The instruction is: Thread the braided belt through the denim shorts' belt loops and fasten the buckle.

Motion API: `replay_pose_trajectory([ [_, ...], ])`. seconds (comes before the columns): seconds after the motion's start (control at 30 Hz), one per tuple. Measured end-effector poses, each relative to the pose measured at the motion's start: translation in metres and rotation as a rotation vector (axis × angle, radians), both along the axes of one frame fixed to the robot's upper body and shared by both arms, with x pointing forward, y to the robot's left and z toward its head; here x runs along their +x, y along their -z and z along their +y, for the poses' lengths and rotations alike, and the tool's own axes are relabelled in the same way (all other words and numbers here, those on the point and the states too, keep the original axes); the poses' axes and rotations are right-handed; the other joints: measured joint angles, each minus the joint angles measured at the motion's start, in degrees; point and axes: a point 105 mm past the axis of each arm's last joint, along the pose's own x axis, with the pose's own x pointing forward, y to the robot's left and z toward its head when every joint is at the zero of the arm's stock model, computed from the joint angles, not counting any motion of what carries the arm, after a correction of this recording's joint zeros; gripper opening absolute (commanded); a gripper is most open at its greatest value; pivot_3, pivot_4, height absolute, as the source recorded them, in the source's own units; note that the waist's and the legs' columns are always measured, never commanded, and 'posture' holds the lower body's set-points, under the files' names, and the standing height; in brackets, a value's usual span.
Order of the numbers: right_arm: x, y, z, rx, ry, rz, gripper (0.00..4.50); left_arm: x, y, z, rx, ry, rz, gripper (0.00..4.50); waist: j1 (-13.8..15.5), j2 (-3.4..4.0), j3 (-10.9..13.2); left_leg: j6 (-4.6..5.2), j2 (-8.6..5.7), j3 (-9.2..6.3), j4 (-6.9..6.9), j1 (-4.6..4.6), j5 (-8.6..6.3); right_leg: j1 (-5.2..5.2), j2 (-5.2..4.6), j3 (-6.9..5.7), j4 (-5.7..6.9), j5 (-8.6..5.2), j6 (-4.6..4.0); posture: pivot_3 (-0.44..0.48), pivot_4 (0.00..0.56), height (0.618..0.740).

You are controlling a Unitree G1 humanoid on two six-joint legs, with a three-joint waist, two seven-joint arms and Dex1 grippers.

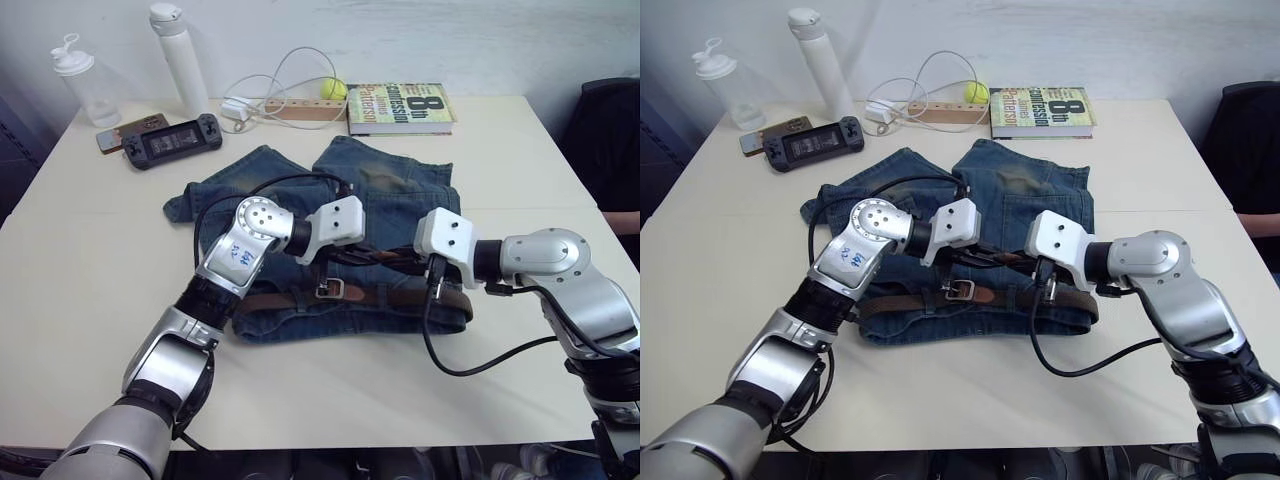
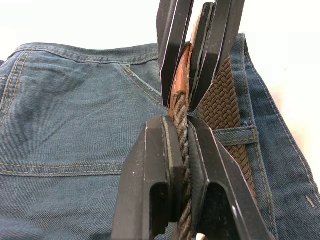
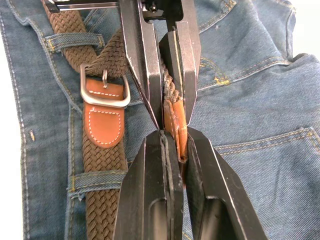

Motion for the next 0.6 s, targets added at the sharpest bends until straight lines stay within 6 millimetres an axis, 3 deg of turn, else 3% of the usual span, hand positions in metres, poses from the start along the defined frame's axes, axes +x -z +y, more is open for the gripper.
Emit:
replay_pose_trajectory([
  [0.07,-0.001,-0.001,0.0,0.012,-0.003,0.01,1.59,0.001,0.0,0.001,0.007,-0.001,-0.021,0.0,0.1,0.0,0.0,0.0,0.0,0.0,0.0,0.0,0.0,0.0,0.0,-0.01,-0.01,0.0,0.0,0.0,0.15,0.735],
  [0.13,-0.006,-0.002,-0.008,0.0,0.007,0.016,2.66,0.004,-0.001,0.006,0.027,-0.016,-0.06,0.0,0.1,0.0,0.0,0.01,0.0,0.0,-0.01,-0.01,-0.01,0.0,0.0,-0.01,-0.03,0.0,0.0,0.0,0.15,0.735],
  [0.27,-0.015,0.009,-0.025,-0.056,0.039,0.044,4.29,0.014,0.003,0.026,0.132,-0.058,-0.215,0.0,0.2,0.0,0.0,0.03,0.0,-0.01,-0.01,-0.01,-0.02,0.01,0.0,-0.01,-0.06,0.0,0.0,0.0,0.15,0.735],
  [0.4,-0.022,0.038,-0.017,-0.095,0.022,0.0,4.29,0.019,0.014,0.041,0.242,-0.043,-0.364,0.0,0.0,-0.01,0.0,0.03,0.0,0.0,-0.01,0.02,-0.02,0.01,0.02,0.01,0.0,0.0,0.0,0.0,0.15,0.735],
  [0.5,-0.027,0.057,0.003,-0.063,-0.012,-0.038,4.29,0.024,0.023,0.041,0.29,-0.023,-0.43,0.0,0.1,-0.01,0.0,0.03,-0.05,0.02,0.02,0.01,-0.02,-0.01,0.0,0.02,0.06,0.0,0.0,0.0,0.15,0.735],
  [0.6,-0.02,0.06,0.006,-0.092,-0.003,-0.135,4.29,0.027,0.022,0.033,0.296,0.001,-0.481,0.0,0.1,-0.01,0.0,0.07,-0.09,0.01,0.03,0.01,-0.04,0.0,-0.02,0.01,0.04,0.01,0.02,0.0,0.15,0.735],
])
